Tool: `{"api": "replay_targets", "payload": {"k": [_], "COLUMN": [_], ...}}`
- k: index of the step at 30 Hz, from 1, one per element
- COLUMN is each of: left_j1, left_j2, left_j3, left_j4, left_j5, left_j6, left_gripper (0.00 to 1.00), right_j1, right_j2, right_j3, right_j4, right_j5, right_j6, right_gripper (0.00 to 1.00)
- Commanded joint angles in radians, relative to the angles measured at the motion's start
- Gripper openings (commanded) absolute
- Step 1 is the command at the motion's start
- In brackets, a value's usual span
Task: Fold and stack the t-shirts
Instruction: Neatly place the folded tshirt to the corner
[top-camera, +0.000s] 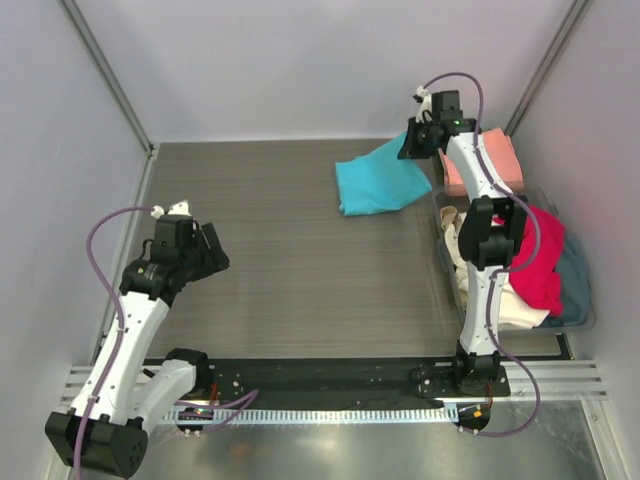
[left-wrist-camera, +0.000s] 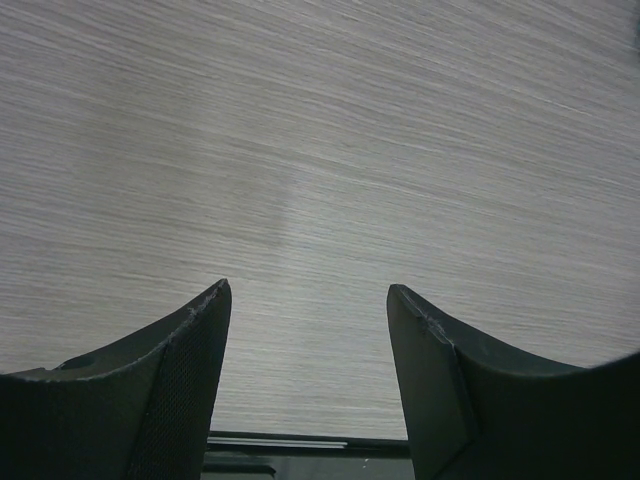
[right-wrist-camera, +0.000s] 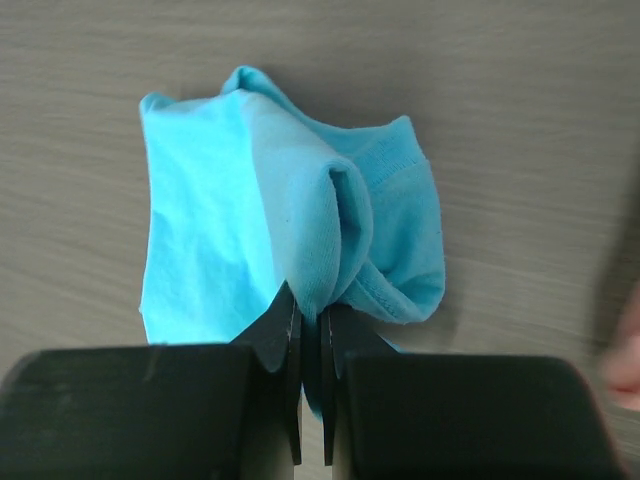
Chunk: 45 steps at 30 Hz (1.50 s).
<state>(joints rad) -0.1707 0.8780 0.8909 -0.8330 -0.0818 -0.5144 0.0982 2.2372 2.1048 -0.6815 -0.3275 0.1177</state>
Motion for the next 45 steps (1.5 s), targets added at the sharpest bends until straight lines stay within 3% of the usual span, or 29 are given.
{"api": "replay_targets", "payload": {"k": [1,8,18,45], "left_j1": [0.0,0.0,-0.001,0.0], "left_j2": [-0.01,0.01,0.055,0.092], "left_j3": [-0.007,-0.007,-0.007,-0.01], "left_j4": [0.048,0.051,0.052,0.055], "left_j5": [0.017,0.037,0.056,0.06], "left_j6": [0.016,0.019,0.02,0.019], "left_gripper": [0.65,0.64,0.63,0.62], "right_j1": [-0.023,-0.133,-0.17,-0.253], "right_j2": [-0.059,-0.059,-0.054,-0.131], "right_j3": [0.107,0.201,0.348,0.423], "right_j4": [-0.101,-0.101,-0.096,-0.062], "right_j5": [0.163,0.214,0.271,0.206], "right_j6": [-0.153,-0.199,-0.243,-0.265], "right_gripper": [0.01,0.01,0.01,0.01]}}
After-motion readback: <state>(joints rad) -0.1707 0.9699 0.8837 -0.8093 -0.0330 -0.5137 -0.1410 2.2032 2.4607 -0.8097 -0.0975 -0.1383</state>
